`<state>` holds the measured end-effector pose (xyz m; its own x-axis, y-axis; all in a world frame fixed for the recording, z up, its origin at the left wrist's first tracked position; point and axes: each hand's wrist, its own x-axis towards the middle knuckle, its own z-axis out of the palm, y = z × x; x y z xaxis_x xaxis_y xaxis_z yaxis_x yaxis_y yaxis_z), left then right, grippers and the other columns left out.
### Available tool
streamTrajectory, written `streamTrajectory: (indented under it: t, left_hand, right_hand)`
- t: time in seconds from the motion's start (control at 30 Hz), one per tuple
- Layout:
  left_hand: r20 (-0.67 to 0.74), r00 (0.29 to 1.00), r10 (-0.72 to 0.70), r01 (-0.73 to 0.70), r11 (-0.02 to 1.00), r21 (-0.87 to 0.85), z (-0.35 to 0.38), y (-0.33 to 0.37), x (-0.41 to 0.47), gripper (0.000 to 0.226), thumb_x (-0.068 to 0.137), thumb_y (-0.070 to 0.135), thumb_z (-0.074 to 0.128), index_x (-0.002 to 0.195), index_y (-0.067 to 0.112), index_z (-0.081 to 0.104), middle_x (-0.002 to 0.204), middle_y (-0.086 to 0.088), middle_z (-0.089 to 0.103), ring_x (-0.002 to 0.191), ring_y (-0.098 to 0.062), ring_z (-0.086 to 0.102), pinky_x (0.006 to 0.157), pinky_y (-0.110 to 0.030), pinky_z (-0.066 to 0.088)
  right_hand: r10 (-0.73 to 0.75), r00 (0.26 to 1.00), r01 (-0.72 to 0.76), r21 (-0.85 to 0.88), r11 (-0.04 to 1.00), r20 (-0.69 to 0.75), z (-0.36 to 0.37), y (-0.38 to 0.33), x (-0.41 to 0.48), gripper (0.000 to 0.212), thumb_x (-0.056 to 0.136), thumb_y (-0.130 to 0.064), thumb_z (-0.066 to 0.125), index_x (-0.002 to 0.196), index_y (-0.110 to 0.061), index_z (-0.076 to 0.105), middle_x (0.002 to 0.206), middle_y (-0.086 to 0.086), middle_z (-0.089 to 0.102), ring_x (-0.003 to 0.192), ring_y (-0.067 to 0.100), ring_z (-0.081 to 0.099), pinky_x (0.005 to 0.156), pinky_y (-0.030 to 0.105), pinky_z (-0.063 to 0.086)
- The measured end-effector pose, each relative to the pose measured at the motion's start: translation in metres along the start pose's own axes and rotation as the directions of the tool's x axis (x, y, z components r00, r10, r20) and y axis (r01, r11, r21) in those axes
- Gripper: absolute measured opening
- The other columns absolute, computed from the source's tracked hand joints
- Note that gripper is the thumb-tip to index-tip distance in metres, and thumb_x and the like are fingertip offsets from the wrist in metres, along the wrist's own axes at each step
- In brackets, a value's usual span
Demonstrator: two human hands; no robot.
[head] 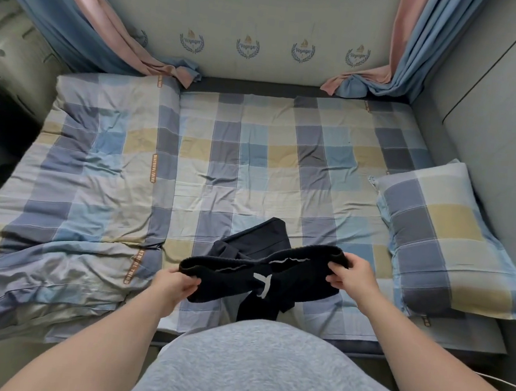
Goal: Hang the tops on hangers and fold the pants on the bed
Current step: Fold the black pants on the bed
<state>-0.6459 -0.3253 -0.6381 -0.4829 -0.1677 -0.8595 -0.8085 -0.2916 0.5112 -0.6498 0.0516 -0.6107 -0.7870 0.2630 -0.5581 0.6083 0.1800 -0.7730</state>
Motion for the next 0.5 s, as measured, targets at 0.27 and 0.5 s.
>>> streamTrajectory:
  t: [0.27, 0.5]
  left_hand:
    - [-0.135, 0.733, 0.666, -0.239, 0.438, 0.867, 0.009, 0.006, -0.001, 0.027, 0.102, 0.041, 0.046, 0.108, 0.016, 0.054, 0.107, -0.012, 0.061, 0.119, -0.036, 0.048, 0.095, -0.048, 0.038]
    - [-0.026, 0.496, 0.868, -0.611, 0.37, 0.7, 0.035, 0.107, -0.025, 0.022, 0.106, 0.04, 0.036, 0.099, 0.019, 0.035, 0.084, -0.01, 0.057, 0.072, -0.032, 0.052, 0.064, -0.041, 0.04]
  right_hand:
    - [-0.583, 0.812, 0.371, -0.742, 0.559, -0.033, 0.007, -0.011, -0.002, 0.027, 0.099, -0.034, 0.057, 0.09, -0.009, 0.051, 0.084, 0.004, 0.054, 0.087, 0.033, 0.053, 0.078, 0.042, 0.035]
    - [-0.664, 0.74, 0.543, -0.486, 0.684, -0.107, -0.013, -0.109, 0.028, 0.026, 0.103, -0.042, 0.042, 0.095, -0.019, 0.033, 0.07, -0.005, 0.055, 0.059, 0.016, 0.052, 0.048, 0.029, 0.033]
